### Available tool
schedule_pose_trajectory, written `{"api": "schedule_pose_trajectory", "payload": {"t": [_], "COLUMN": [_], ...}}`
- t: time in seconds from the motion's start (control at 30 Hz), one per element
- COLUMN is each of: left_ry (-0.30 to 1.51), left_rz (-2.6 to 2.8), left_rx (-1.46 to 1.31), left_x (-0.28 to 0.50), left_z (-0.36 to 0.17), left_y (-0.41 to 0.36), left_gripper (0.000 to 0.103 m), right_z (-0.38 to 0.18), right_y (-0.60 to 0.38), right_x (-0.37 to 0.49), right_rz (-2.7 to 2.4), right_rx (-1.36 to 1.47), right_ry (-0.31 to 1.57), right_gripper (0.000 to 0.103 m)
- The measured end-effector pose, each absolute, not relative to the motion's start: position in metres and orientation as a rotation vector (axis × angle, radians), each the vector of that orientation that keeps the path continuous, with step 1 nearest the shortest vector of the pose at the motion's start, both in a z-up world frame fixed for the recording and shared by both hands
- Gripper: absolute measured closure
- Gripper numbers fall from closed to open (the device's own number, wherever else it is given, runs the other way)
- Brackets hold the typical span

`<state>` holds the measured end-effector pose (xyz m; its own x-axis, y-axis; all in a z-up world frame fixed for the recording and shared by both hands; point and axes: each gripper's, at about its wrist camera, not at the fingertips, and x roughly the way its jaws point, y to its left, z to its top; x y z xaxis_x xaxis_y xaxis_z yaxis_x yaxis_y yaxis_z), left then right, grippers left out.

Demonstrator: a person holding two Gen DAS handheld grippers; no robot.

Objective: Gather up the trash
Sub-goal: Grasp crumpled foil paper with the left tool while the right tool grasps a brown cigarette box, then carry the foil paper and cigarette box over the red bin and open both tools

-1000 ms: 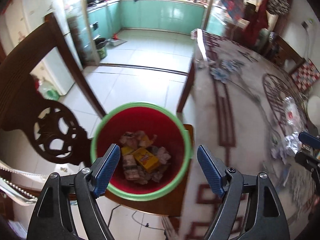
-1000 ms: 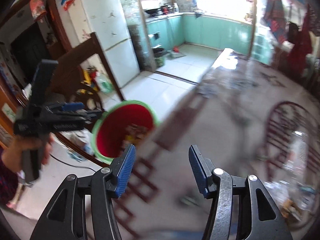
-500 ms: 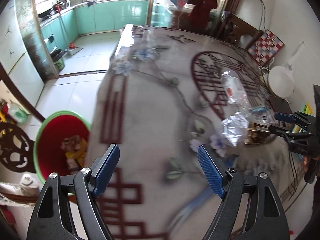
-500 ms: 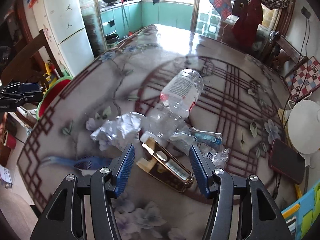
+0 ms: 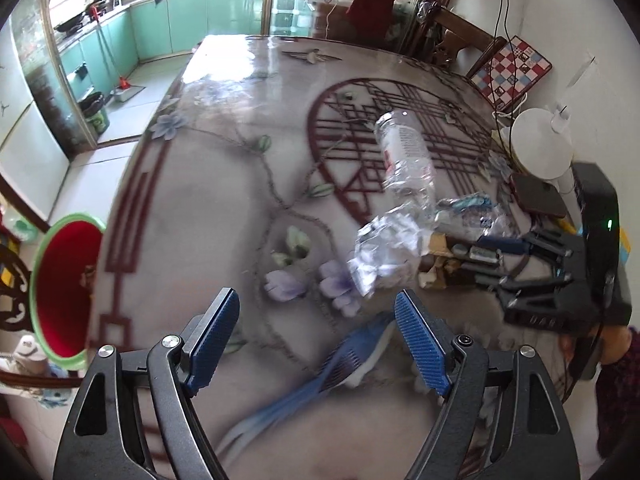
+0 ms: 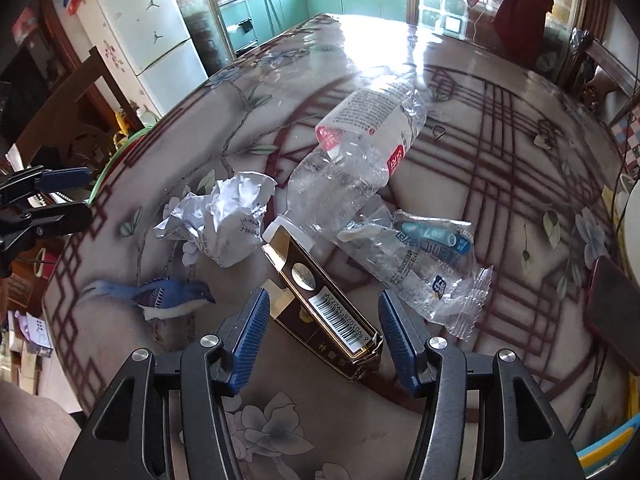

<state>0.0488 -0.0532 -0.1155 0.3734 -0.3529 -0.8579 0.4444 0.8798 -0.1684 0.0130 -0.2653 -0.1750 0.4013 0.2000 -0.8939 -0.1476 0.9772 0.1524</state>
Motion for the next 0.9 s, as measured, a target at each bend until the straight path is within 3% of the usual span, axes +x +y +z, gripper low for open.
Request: {"api": "schedule_pose_trajectory", "payload": {"t": [0.13, 0.6, 0.7, 0.9], "left_ry": [1.099, 1.2, 1.212, 1.097], "left_rz": [-0.547, -0.571, -0.567, -0.568], "left_rx": [0.149, 0.212, 0.168, 0.092], "left_x": [0.058, 0.072, 0.074, 0.065], "left_z": [-0.128, -0.17, -0.171, -0.138], "left_y": [-0.088, -0.132, -0.131, -0.109], "left_gripper": [0.023, 0.024, 0.047, 0.052], "right_z": [-0.176, -0.113, -0.107, -0.099], "right_y": [-0.273, -0.329, -0.331, -0.32], "right_x": [0.008, -0.051, -0.05, -0.043], "right_rz": [0.19, -0.01, -0.012, 0.011], "right_rx": [0.139, 0.365, 0.372, 0.379], "right_ry": [1.129, 0.93, 0.925, 0.901], "right_gripper": [0.088, 0.088, 0.088, 0.088]}}
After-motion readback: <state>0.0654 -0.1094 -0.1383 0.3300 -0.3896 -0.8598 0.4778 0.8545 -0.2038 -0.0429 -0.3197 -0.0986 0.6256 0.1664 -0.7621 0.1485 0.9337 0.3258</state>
